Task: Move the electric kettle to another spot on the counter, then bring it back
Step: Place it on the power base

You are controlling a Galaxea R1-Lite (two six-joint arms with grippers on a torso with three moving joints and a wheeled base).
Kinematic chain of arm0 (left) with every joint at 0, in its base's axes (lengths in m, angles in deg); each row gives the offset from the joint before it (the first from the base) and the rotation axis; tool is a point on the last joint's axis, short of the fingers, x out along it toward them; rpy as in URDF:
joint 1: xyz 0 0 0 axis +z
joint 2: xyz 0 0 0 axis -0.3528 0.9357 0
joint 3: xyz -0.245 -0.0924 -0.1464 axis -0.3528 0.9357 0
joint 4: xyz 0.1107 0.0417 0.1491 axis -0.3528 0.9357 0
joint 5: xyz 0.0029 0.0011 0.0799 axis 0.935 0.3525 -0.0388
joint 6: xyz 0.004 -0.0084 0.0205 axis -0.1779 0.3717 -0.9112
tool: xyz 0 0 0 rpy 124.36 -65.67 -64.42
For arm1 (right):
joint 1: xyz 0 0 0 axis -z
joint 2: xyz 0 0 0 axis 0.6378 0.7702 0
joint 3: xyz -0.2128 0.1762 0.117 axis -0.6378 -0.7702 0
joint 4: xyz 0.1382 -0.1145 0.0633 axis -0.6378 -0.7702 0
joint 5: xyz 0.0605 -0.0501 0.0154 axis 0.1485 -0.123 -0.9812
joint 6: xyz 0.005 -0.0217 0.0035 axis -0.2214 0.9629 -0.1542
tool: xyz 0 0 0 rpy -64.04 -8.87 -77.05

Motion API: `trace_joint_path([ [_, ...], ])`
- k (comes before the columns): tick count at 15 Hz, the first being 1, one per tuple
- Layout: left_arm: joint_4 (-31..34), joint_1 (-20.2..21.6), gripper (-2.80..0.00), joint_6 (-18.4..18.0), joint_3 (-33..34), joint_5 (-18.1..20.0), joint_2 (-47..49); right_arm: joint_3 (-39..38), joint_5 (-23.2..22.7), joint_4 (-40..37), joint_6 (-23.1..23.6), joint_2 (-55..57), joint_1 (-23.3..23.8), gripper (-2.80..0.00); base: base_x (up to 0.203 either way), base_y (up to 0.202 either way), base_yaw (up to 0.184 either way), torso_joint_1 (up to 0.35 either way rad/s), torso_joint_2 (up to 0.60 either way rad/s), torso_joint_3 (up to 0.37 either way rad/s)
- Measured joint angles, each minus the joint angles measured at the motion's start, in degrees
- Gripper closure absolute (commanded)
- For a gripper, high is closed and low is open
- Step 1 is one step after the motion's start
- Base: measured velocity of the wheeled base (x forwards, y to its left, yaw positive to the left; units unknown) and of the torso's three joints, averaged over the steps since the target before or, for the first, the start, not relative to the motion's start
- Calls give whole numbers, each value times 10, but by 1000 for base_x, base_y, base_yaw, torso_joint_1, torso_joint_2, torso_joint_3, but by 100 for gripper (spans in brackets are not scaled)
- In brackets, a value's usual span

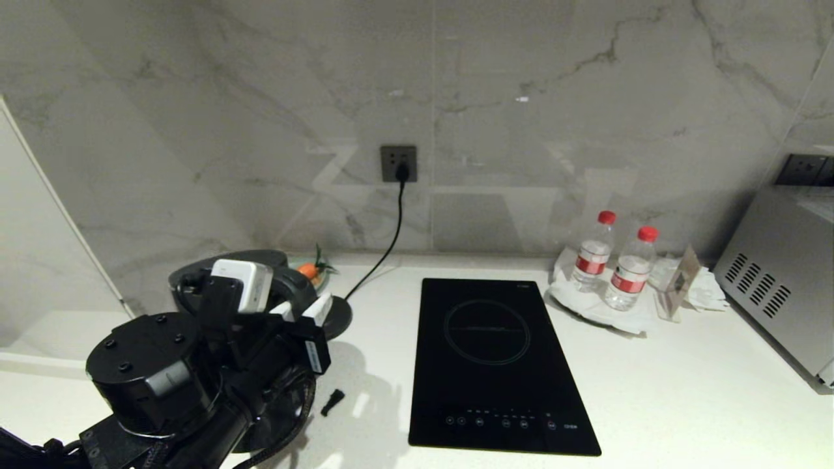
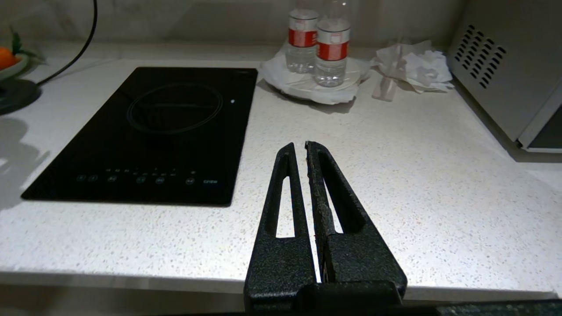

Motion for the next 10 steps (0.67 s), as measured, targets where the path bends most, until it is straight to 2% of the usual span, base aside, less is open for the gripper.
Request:
trace_joint_path([
  [3, 0, 2, 0, -1, -6, 1, 4, 0, 0, 0, -1, 0, -1, 0, 0, 0, 0, 0, 0, 0],
  [10, 2, 22, 0, -13, -64, 2, 41, 0, 0, 0, -1, 0, -1, 0, 0, 0, 0, 0, 0, 0],
])
